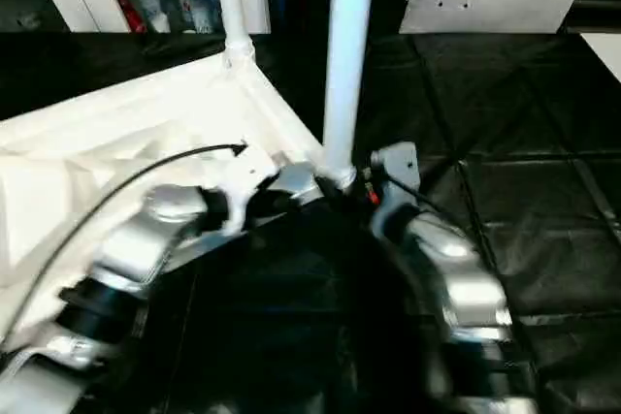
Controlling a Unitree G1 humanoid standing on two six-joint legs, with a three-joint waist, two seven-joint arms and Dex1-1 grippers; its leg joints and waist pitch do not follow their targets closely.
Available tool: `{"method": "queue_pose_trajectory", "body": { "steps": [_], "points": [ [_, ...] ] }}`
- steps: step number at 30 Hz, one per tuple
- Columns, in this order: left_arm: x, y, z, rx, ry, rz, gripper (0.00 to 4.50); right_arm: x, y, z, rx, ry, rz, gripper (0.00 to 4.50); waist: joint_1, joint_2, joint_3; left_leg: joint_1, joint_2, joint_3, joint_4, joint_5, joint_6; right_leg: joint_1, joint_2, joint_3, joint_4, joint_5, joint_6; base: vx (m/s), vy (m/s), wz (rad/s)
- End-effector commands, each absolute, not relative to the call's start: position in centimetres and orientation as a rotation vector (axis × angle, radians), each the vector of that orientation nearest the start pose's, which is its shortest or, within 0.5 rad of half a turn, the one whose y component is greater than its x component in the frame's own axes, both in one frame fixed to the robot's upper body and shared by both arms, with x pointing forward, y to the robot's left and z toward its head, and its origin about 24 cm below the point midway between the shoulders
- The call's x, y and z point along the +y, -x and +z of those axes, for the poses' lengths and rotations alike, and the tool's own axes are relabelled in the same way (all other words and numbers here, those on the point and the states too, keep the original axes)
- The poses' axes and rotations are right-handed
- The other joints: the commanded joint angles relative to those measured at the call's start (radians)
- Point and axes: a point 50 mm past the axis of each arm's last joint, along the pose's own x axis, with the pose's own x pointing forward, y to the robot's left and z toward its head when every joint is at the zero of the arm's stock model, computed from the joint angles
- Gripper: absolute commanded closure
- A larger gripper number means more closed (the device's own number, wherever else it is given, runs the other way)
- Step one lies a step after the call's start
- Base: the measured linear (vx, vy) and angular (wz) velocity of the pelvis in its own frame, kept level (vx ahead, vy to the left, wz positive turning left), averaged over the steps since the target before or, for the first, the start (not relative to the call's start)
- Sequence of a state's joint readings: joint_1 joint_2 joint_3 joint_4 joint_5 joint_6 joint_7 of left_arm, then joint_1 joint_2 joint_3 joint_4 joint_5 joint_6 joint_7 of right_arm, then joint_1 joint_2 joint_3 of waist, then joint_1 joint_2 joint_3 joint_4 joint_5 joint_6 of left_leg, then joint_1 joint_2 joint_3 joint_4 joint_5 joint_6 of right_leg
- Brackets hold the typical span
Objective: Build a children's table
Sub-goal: Rotate leg to tighten
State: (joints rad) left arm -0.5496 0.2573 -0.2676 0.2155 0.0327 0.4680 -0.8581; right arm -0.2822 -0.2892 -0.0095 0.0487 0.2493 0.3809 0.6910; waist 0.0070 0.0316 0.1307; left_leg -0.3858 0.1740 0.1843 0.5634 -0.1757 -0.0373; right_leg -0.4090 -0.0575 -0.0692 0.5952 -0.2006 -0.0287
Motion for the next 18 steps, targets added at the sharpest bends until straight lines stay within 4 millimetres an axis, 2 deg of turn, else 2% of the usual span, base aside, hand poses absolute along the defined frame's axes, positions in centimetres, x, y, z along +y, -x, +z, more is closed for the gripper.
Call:
{"method": "queue_pose_trajectory", "body": {
  "steps": [1, 4, 5, 6, 8, 9, 13, 14, 15, 16, 17, 18],
  "points": [
    [10.0, -30.8, 7.8, 0.355, -0.396, -1.181, 4.50, -16.6, -28.6, 8.5, 0.165, 0.047, 0.871, 0.20, 0.013, -0.012, -0.063, 0.008, 0.056, -0.027, -0.045, -0.059, 0.181, 0.068, -0.092, 0.057, -0.061, -0.015, -0.253, 0.000, 0.000, 0.00],
    [10.8, -30.3, 7.5, 0.372, -0.423, -1.261, 4.50, -17.4, -28.2, 8.9, 0.175, 0.096, 0.972, 0.03, 0.015, -0.012, -0.064, 0.013, 0.060, -0.026, -0.045, -0.065, 0.175, 0.064, -0.092, 0.058, -0.060, -0.027, -0.257, 0.000, 0.000, 0.00],
    [11.1, -30.0, 7.4, 0.369, -0.446, -1.309, 4.50, -17.6, -28.0, 9.0, 0.183, 0.117, 1.019, 0.03, 0.020, -0.010, -0.061, 0.015, 0.061, -0.025, -0.046, -0.076, 0.175, 0.060, -0.092, 0.058, -0.062, -0.047, -0.260, 0.000, 0.000, 0.00],
    [11.5, -29.6, 7.3, 0.381, -0.472, -1.362, 4.50, -17.6, -27.6, 9.2, 0.190, 0.133, 1.089, 0.03, 0.022, -0.013, -0.062, 0.015, 0.061, -0.024, -0.045, -0.081, 0.175, 0.061, -0.092, 0.059, -0.063, -0.055, -0.258, 0.000, 0.000, 0.00],
    [12.0, -29.2, 7.1, 0.395, -0.516, -1.429, 4.50, -17.7, -27.3, 9.5, 0.200, 0.142, 1.169, 0.03, 0.030, -0.012, -0.063, 0.017, 0.063, -0.024, -0.045, -0.073, 0.179, 0.060, -0.093, 0.060, -0.060, -0.053, -0.256, 0.000, 0.000, 0.00],
    [12.4, -28.8, 7.1, 0.410, -0.546, -1.505, 4.50, -17.5, -27.1, 9.7, 0.202, 0.141, 1.241, 0.03, 0.038, -0.011, -0.064, 0.021, 0.066, -0.022, -0.044, -0.060, 0.182, 0.056, -0.092, 0.060, -0.055, -0.030, -0.265, 0.000, 0.000, 0.00],
    [12.9, -28.4, 7.1, 0.426, -0.572, -1.588, 4.50, -17.2, -26.8, 9.9, 0.211, 0.149, 1.339, 0.03, 0.050, -0.012, -0.067, 0.021, 0.069, -0.022, -0.043, -0.040, 0.183, 0.056, -0.093, 0.059, -0.047, -0.003, -0.277, 0.000, 0.000, 0.00],
    [13.0, -28.3, 7.1, 0.433, -0.583, -1.620, 4.50, -17.0, -26.6, 9.9, 0.221, 0.151, 1.382, 0.03, 0.055, -0.010, -0.067, 0.021, 0.070, -0.021, -0.043, -0.041, 0.182, 0.054, -0.093, 0.059, -0.046, -0.004, -0.280, 0.000, 0.000, 0.00],
    [13.2, -28.2, 7.2, 0.436, -0.594, -1.657, 4.50, -16.9, -26.5, 9.9, 0.234, 0.151, 1.428, 0.03, 0.058, -0.014, -0.066, 0.021, 0.069, -0.021, -0.043, -0.043, 0.180, 0.054, -0.093, 0.058, -0.046, -0.008, -0.281, 0.000, 0.000, 0.00],
    [13.2, -28.1, 7.2, 0.441, -0.601, -1.687, 4.50, -16.7, -26.3, 9.8, 0.246, 0.153, 1.466, 0.29, 0.061, -0.013, -0.066, 0.020, 0.069, -0.021, -0.042, -0.047, 0.178, 0.054, -0.094, 0.059, -0.046, -0.016, -0.279, 0.000, 0.000, 0.00],
    [13.2, -28.1, 7.2, 0.441, -0.601, -1.687, 4.50, -16.7, -26.3, 9.8, 0.246, 0.153, 1.466, 0.29, 0.061, -0.013, -0.066, 0.020, 0.069, -0.021, -0.042, -0.047, 0.178, 0.054, -0.094, 0.059, -0.046, -0.016, -0.279, 0.000, 0.000, 0.00],
    [13.2, -27.8, 7.3, 0.452, -0.628, -1.763, 4.50, -16.2, -26.0, 9.5, 0.281, 0.156, 1.547, 0.29, 0.066, -0.012, -0.066, 0.021, 0.069, -0.021, -0.043, -0.058, 0.170, 0.053, -0.096, 0.059, -0.048, -0.037, -0.276, 0.000, 0.000, 0.00]
  ]
}}
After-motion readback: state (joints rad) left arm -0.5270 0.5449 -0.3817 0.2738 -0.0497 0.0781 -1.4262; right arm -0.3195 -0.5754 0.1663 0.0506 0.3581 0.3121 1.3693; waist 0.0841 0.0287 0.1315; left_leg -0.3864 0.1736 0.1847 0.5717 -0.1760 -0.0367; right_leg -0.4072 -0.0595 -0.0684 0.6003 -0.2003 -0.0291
